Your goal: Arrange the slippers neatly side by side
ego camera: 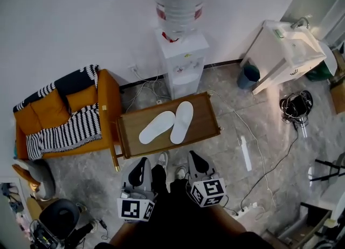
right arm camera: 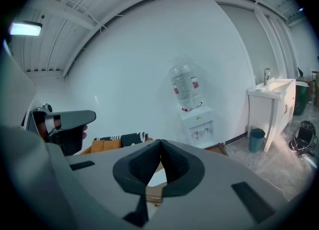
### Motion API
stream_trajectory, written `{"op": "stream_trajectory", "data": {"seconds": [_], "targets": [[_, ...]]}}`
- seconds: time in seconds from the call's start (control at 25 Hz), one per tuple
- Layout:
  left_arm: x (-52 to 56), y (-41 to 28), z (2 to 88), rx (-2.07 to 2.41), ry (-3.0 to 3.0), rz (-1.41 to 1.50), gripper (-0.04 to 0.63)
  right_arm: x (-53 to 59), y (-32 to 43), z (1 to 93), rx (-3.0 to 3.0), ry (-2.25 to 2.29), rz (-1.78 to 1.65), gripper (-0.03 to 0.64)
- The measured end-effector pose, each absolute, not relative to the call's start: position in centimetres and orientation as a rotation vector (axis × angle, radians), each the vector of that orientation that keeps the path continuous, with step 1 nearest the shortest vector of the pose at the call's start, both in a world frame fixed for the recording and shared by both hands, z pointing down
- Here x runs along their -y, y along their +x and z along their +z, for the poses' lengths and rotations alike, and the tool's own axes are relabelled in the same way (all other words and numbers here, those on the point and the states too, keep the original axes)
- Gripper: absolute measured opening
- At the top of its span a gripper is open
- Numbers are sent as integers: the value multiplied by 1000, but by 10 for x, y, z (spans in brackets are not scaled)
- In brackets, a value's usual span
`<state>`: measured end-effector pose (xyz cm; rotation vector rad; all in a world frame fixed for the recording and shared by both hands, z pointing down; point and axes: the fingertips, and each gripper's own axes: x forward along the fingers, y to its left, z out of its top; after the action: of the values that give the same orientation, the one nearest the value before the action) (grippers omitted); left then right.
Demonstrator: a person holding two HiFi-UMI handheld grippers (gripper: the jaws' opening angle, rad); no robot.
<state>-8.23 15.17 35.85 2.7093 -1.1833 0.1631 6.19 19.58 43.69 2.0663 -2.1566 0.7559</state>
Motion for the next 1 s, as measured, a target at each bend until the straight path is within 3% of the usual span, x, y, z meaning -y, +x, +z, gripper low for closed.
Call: {"op": "stream_trajectory", "data": {"seconds": [0.52,1.0], "targets": [[-78,-80,377,1158,2660,165,18,-114,74,492,2024,2008,861,14],[-10,-74,402,1114,2638,174,17,-49,99,610,1774,1914,1061,15]]}}
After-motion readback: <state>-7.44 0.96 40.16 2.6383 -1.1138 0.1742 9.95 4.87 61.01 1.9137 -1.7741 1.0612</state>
